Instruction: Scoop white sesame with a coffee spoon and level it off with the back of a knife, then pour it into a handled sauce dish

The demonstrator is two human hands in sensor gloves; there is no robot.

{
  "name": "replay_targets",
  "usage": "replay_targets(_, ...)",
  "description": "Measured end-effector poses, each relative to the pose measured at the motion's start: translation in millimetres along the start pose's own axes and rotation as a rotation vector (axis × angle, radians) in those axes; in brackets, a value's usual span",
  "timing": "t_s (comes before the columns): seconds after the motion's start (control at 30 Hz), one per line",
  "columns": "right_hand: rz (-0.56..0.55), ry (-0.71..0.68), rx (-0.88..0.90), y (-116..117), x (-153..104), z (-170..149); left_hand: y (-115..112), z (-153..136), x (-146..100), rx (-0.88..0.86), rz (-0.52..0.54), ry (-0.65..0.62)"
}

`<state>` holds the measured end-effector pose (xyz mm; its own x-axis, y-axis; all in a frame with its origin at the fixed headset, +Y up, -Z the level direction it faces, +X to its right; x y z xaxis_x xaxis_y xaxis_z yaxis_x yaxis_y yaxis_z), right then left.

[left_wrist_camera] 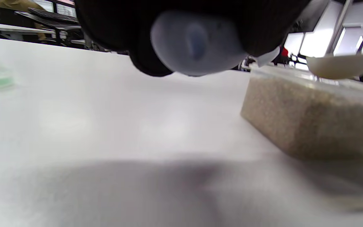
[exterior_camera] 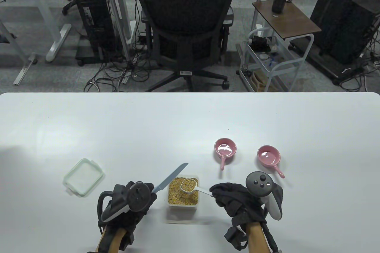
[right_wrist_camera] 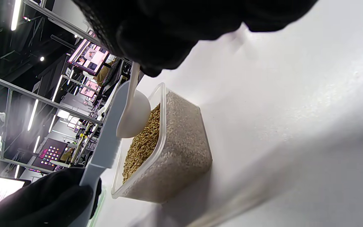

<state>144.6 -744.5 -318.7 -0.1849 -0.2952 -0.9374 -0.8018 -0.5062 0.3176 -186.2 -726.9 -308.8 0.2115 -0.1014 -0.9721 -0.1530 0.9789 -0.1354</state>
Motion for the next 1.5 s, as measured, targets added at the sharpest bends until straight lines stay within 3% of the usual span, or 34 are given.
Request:
replay_targets(0.13,-0.002,-0.001,0.005,0.5,0.2,-0.1,1.7,-24.0,0.8,0.033,0.098,0.156)
replay_targets(0.43,0.001,0.002,-0.002,2.6,0.1,-0.5,-17.4,-68.9,8.1,0.070,0.011,0.404)
replay_targets(0.87,0.002,0.009,-0.005,3.1,-0.2,-1.0,-21.9,-78.2,14.1,0.200,0.038,0.528)
replay_targets(1.13,0.006,0.001,0.006,3.3,0.2,-1.0,-20.2,-78.5,11.6,0.189,0.050,0.518)
replay_targets(1.2,0.007,-0.003,0.012,3.4,0.3,-0.8,-13.1,-73.3,8.8,0.171,0.100,0.493)
replay_targets(1.3,0.007,-0.005,0.011,3.9,0.6,-0.7,0.0,-62.0,2.3,0.159,0.222,0.431)
replay_targets(1.4,0.010,-0.009,0.008,5.6,1.3,-0.6,5.1,-49.1,-0.3,0.169,0.304,0.276)
replay_targets(1.5,0.016,-0.012,0.005,7.2,1.6,0.2,1.6,-44.8,-0.1,0.142,0.275,0.238)
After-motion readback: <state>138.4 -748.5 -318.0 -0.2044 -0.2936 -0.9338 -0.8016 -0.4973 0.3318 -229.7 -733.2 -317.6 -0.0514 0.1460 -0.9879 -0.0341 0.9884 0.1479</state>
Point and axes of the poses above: the tracker on the back of each hand, its own z axis roughly to the thumb side, its own x axis roughly from the wrist to the fingertips, y = z × x, the point moved 4 cm from there along x, roughly from the wrist to the fingertips, and after that the axes turned 1 degree about z, right-handed, at the moved point
